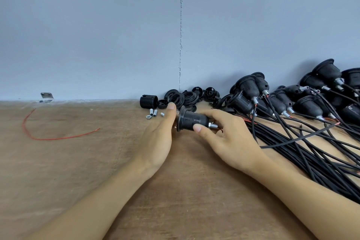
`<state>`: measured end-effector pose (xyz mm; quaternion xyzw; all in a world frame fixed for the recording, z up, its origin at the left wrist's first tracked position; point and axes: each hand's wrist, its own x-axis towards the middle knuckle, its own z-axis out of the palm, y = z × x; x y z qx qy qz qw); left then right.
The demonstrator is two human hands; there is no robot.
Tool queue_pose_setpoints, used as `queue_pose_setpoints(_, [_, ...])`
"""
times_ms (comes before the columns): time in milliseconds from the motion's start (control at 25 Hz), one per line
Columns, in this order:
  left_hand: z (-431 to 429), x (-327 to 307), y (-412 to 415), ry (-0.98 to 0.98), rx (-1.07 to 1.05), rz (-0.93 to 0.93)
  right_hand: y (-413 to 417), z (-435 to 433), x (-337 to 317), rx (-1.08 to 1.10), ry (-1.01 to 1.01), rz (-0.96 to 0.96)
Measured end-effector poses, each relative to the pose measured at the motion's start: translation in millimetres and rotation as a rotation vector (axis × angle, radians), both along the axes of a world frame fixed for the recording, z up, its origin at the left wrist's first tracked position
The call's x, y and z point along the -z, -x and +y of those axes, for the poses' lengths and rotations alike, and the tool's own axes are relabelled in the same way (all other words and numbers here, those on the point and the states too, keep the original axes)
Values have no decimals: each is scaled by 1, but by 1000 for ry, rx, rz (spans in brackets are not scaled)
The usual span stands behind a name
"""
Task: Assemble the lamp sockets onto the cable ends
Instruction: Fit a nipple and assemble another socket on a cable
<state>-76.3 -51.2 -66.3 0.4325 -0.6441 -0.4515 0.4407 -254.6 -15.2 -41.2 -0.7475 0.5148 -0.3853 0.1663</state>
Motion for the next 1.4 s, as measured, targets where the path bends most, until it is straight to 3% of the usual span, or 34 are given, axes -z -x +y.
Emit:
queue_pose_setpoints(200, [6,-3,3,48,25,150,11,2,16,149,71,123])
queue_pose_setpoints(400, [12,-3,6,219,-27,131,16,-7,15,221,109,-54])
queue_pose_setpoints(600, [12,-1,6,203,-101,-22,12,-3,14,190,134,-187])
queue_pose_setpoints(680, [11,-4,5,142,-94,-22,10,0,13,145,149,-123])
queue_pose_setpoints(800, [9,-10,3,37,-37,164,7,1,14,78,129,36])
queue_pose_setpoints(920, [8,-11,5,84,-36,217,10,-2,14,128,128,91])
queue_pose_setpoints(1120, [16,-6,7,266,-55,70,16,-5,12,227,151,-169])
queue_pose_setpoints(1240, [11,-4,8,149,-73,54,11,-3,12,172,154,-158])
queue_pose_setpoints(1400, [7,-10,5,35,-14,168,10,-2,13,88,134,48])
